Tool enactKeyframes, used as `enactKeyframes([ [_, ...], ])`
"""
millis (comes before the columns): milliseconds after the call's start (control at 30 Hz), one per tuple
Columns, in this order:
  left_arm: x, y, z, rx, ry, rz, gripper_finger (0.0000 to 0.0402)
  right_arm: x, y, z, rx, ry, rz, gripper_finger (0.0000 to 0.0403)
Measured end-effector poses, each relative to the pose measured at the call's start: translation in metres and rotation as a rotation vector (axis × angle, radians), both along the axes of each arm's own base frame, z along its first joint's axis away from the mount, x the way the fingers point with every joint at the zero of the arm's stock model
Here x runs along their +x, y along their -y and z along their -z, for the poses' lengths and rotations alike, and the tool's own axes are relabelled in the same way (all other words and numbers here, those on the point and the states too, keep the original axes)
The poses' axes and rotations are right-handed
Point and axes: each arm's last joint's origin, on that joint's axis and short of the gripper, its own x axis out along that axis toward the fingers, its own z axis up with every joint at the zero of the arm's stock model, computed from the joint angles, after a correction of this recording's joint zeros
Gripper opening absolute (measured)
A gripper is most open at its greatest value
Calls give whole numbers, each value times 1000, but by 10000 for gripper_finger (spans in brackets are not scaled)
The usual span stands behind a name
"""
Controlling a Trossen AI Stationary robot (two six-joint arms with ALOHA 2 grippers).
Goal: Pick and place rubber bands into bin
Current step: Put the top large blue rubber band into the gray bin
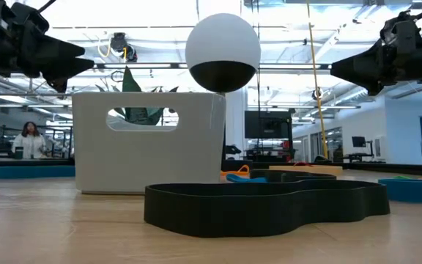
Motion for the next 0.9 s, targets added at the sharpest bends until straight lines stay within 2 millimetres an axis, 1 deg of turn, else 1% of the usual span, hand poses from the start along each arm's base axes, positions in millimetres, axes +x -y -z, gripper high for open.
enactKeyframes([
  [167, 0, 0, -5, -28, 54, 2, 191, 0, 0, 0, 0, 0, 2, 114],
  [300, -2, 0, -16, -42, 167, 0, 191, 0, 0, 0, -16, -7, 15, 114],
  [367, -3, -1, -19, -98, 207, -8, 191, -1, 2, 0, -27, -14, 67, 114],
  [433, -3, -2, -19, -173, 210, -53, 191, -2, 4, 0, -15, -13, 137, 114],
  [533, -1, -4, -11, -197, 135, -112, 191, -3, 5, 0, -6, -9, 196, 114],
  [600, 2, -4, -3, -195, 45, -133, 191, -3, 5, 0, -6, -10, 209, 114],
  [667, 5, -5, -1, -219, -46, -157, 191, -3, 5, 0, -6, -10, 209, 114],
  [800, 9, -5, -12, -277, -244, -204, 191, -3, 5, 0, -6, -10, 209, 114],
  [900, 16, -5, -31, -265, -386, -236, 191, -3, 5, 0, -7, -11, 210, 114],
])
